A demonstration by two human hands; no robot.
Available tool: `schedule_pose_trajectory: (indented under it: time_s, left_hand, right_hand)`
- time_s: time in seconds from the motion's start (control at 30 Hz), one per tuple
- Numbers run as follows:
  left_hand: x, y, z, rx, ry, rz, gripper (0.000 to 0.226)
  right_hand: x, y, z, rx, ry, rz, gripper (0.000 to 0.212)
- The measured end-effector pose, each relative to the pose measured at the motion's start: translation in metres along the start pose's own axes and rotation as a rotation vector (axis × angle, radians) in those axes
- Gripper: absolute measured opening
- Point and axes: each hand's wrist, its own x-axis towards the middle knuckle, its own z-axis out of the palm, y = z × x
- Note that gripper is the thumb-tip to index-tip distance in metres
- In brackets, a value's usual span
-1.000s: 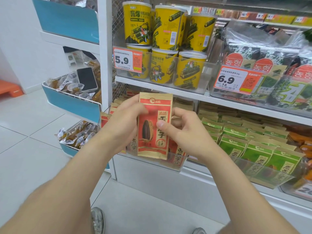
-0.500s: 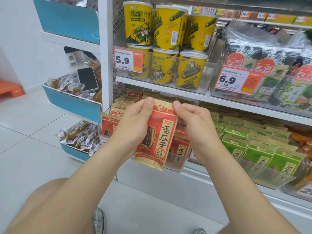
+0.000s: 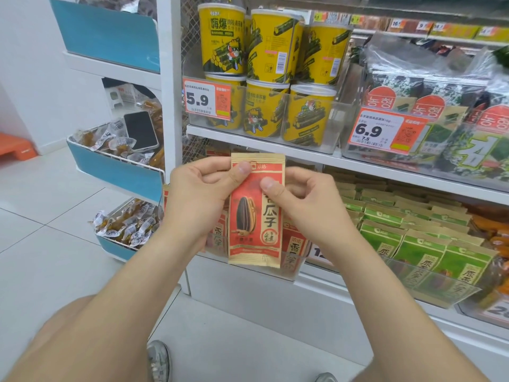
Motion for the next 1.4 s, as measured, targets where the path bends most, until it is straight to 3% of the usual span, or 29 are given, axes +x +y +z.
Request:
schedule_pose_trajectory:
  time_s: [0.07, 0.17, 0.3, 0.47, 0.6, 0.7, 1.03, 1.4]
  left_hand:
    - [0.004, -0.001, -0.003, 0.053, -0.005, 0.025, 0.014]
    - [0.017, -0.004, -0.012, 0.13, -0.044, 0.099, 0.024]
    - [0.048, -0.021, -0.037, 0.661, 0.076, 0.287, 0.021]
    - [0.07, -0.03, -0.057, 1.195, -0.286, 0.151, 0.069]
    - [0.082, -0.036, -0.059, 1.515, -0.456, 0.089, 0.071]
    - [0.09, -0.042, -0.062, 1.546, -0.471, 0.095, 0.055]
    - [0.112, -0.058, -0.082, 1.434, -0.474, 0.216, 0.045]
    - [0.109, -0.063, -0.087, 1.391, -0.428, 0.237, 0.036]
  right_hand:
    - [0.003, 0.002, 0.0, -0.031, -0.06, 0.011, 0.016]
    - [0.012, 0.005, 0.001, -0.128, 0.125, -0.087, 0.007]
    - [0.03, 0.011, -0.001, -0.106, 0.378, -0.159, 0.005]
    - [0.049, 0.015, 0.011, -0.215, 0.488, -0.286, 0.023]
    - [0.065, 0.022, 0.029, -0.347, 0.361, -0.339, 0.021]
    - [0.075, 0.027, 0.042, -0.45, 0.217, -0.325, 0.019]
    - [0.112, 0.043, 0.075, -0.847, -0.03, -0.074, 0.024]
    - [0.137, 0.041, 0.087, -0.944, -0.405, 0.195, 0.042]
